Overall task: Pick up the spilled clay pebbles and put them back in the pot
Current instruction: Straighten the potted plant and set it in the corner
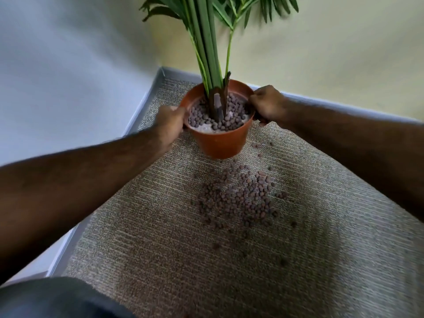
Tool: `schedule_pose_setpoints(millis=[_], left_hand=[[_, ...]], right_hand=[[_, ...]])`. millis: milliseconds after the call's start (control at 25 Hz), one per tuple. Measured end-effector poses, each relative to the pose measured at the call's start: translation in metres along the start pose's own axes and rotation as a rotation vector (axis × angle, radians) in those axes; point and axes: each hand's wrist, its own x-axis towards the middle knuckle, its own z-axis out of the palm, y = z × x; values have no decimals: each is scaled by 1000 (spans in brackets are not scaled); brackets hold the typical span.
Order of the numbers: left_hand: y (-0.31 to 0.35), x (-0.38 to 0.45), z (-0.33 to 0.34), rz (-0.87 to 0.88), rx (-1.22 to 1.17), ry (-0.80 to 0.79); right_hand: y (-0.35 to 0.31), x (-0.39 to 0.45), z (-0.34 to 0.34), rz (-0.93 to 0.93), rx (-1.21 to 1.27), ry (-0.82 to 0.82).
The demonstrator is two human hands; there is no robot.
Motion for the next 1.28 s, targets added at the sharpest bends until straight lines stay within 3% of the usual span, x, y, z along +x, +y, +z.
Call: schedule_pose_setpoints(millis=[320,520,800,1280], left_hand=[[2,20,7,-50,108,44],[-6,35,10,-140,101,49],[-16,48,9,-121,185,15],[-27,57,11,-217,-7,-150]], right_hand=[[-7,6,4,114,114,-53],[4,8,18,96,128,-68],[17,12,34,95,203,-53],[30,20,39,106,190,-35]])
